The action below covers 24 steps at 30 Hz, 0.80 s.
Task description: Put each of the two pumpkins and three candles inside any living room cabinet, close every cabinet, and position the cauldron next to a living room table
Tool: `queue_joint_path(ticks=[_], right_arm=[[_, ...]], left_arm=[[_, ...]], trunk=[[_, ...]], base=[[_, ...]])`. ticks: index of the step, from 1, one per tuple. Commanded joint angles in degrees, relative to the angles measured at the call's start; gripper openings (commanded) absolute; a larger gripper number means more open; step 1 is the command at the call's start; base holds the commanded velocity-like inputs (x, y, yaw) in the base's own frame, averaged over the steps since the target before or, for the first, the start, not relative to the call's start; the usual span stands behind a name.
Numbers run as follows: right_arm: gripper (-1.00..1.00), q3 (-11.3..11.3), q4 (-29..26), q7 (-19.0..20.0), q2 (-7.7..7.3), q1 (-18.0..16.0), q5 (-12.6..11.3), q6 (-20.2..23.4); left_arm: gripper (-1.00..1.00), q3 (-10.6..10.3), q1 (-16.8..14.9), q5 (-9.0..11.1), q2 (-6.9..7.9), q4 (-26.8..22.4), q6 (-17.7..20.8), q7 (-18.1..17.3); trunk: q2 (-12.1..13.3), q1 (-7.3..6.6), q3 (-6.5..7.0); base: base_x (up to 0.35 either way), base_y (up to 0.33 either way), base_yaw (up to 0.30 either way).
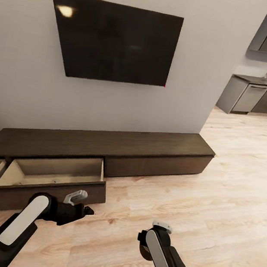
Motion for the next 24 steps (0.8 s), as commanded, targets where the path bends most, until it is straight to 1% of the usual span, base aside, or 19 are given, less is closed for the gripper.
queue_joint_path(ticks=[1, 11, 19, 24], right_arm=[[-1.00, 0.1, -0.1, -0.5, -0.01, 0.0, -0.5, 0.1], [-1.00, 0.1, -0.1, -0.5, -0.01, 0.0, -0.5, 0.1], [-1.00, 0.1, -0.1, -0.5, -0.01, 0.0, -0.5, 0.0], [-1.00, -0.3, -0.1, -0.5, -0.01, 0.0, -0.5, 0.0]], left_arm=[[1.00, -0.1, -0.1, 0.6, 0.05, 0.0, 0.0, 0.6], [1.00, -0.1, -0.1, 0.6, 0.04, 0.0, -0.1, 0.6], [1.00, -0.1, -0.1, 0.6, 0.08, 0.0, -0.1, 0.6], [1.00, -0.1, -0.1, 0.6, 0.08, 0.0, 0.0, 0.6]], trunk=[[0.0, 0.00, -0.05], [0.0, 0.00, 0.15], [0.0, 0.00, 0.51], [0.0, 0.00, 0.61]], base=[[0.000, 0.289, 0.291], [0.017, 0.290, 0.291], [0.196, 0.252, 0.266], [0.156, 0.139, 0.093]])
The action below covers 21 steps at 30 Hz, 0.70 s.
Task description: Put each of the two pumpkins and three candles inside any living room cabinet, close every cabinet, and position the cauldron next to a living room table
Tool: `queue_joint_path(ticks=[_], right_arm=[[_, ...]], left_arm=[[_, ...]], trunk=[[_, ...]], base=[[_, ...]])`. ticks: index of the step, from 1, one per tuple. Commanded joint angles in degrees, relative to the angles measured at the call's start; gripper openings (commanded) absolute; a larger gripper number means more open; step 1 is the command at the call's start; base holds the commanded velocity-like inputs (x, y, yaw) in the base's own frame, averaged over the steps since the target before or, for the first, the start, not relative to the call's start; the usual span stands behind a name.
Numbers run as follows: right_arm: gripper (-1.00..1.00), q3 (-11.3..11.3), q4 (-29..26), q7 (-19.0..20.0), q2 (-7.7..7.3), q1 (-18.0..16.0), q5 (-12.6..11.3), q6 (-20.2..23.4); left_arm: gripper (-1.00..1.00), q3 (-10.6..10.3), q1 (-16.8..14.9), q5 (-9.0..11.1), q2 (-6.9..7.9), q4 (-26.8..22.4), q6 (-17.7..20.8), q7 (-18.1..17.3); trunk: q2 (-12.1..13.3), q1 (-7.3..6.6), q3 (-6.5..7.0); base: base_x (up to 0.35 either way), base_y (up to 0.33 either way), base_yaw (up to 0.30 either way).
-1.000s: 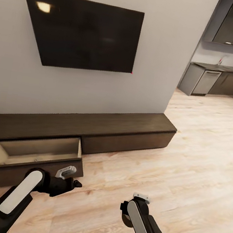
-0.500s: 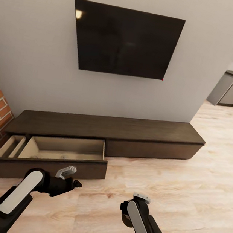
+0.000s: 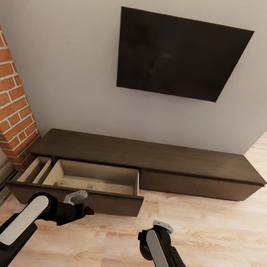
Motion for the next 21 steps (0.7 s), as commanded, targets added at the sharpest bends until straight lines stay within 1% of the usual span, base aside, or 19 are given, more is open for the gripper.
queue_joint_path(ticks=[1, 5, 10, 18, 21], right_arm=[[-1.00, 0.0, -0.1, -0.6, -0.01, 0.0, -0.5, 0.1], [-1.00, 0.0, -0.2, -0.5, -0.01, 0.0, -0.5, -0.1], [-1.00, 0.0, -0.2, -0.6, -0.02, 0.0, -0.5, -0.2], [-1.00, 0.1, -0.3, -0.6, -0.01, 0.0, -0.5, -0.2], [-1.00, 0.1, -0.2, -0.6, -0.01, 0.0, -0.5, -0.2]], left_arm=[[1.00, -0.1, 0.0, 0.6, 0.03, 0.0, 0.0, 0.6], [1.00, -0.1, 0.0, 0.5, 0.16, -0.1, 0.0, 0.6], [1.00, -0.1, 0.0, 0.5, 0.18, -0.1, 0.0, 0.6], [1.00, -0.1, 0.0, 0.5, 0.19, -0.1, 0.0, 0.6], [1.00, -0.1, 0.0, 0.5, 0.19, -0.1, 0.0, 0.6]], trunk=[[0.0, 0.01, -0.05], [0.0, 0.01, 0.11], [0.0, 0.01, 0.20], [0.0, 0.01, 0.22], [0.0, 0.01, 0.27]], base=[[0.085, 0.042, 0.025], [0.176, 0.040, -0.064], [0.107, 0.054, -0.041], [0.233, 0.193, 0.002], [0.261, 0.231, 0.136]])
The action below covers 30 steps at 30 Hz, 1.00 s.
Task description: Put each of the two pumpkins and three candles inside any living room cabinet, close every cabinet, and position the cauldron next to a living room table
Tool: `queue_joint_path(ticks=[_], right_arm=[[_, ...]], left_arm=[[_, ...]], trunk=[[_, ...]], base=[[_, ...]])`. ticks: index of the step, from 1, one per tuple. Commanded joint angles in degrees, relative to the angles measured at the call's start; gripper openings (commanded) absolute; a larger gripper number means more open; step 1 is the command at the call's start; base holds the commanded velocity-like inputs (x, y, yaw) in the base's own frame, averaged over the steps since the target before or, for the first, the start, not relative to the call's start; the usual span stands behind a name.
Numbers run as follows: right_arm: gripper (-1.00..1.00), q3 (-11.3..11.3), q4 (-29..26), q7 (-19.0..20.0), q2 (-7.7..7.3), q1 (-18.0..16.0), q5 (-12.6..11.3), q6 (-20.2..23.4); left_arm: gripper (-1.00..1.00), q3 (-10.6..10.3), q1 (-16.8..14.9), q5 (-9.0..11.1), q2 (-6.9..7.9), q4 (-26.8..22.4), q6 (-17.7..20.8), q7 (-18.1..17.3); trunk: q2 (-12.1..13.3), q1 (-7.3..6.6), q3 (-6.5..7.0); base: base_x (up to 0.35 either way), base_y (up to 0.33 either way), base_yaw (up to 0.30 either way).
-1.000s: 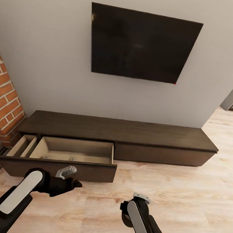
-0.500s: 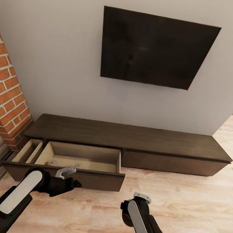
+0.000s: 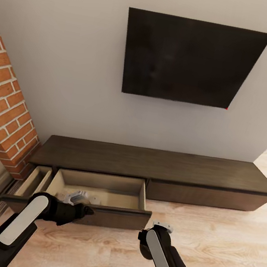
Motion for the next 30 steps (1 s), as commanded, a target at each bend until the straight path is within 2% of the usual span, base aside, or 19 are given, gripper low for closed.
queue_joint_path(ticks=[1, 8, 30], right_arm=[[-1.00, 0.1, -0.1, -0.6, -0.01, 0.0, -0.5, 0.1], [-1.00, 0.0, 0.0, -0.6, -0.01, 0.0, -0.5, 0.1], [-1.00, -0.2, 0.0, -0.5, -0.02, 0.0, -0.5, 0.1]], left_arm=[[1.00, -0.1, -0.1, 0.6, 0.05, 0.0, -0.1, 0.6], [1.00, -0.1, -0.1, 0.6, 0.05, -0.1, -0.1, 0.6], [1.00, -0.1, -0.1, 0.5, -0.13, 0.0, 0.0, 0.6]], trunk=[[0.0, 0.03, -0.02], [0.0, 0.03, 0.12], [0.0, 0.03, 0.13]], base=[[0.262, 0.234, 0.205], [0.262, 0.230, 0.155], [0.251, 0.136, 0.003]])
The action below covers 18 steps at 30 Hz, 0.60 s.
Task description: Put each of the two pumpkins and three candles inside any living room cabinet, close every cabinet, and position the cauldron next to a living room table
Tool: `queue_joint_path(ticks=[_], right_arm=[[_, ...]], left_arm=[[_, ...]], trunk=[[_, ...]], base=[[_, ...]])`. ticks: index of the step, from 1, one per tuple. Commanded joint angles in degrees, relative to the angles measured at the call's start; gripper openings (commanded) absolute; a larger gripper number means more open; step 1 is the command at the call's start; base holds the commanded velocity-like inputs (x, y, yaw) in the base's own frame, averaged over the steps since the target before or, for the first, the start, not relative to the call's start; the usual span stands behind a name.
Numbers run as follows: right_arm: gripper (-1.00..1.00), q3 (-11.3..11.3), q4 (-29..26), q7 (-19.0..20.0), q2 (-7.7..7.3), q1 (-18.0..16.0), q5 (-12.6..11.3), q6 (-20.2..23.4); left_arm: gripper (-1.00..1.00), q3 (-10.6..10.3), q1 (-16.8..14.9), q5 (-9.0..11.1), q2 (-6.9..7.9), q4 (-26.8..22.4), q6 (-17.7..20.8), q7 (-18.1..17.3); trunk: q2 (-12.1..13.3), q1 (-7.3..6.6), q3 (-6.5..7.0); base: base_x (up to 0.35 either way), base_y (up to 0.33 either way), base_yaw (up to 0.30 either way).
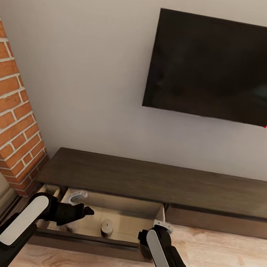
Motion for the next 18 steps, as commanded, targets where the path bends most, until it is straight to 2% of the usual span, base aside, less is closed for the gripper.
queue_joint_path(ticks=[1, 18], right_arm=[[-1.00, 0.1, -0.1, -0.6, -0.01, -0.1, -0.4, 0.1], [-1.00, 0.2, 0.0, -0.6, 0.00, -0.1, -0.5, 0.1]], left_arm=[[1.00, -0.1, 0.0, 0.6, 0.05, -0.1, 0.0, 0.6], [1.00, -0.1, 0.0, 0.6, 0.13, -0.1, 0.0, 0.6]], trunk=[[0.0, 0.03, -0.05], [0.0, 0.03, -0.05]], base=[[0.250, 0.035, 0.000], [0.225, 0.004, 0.000]])
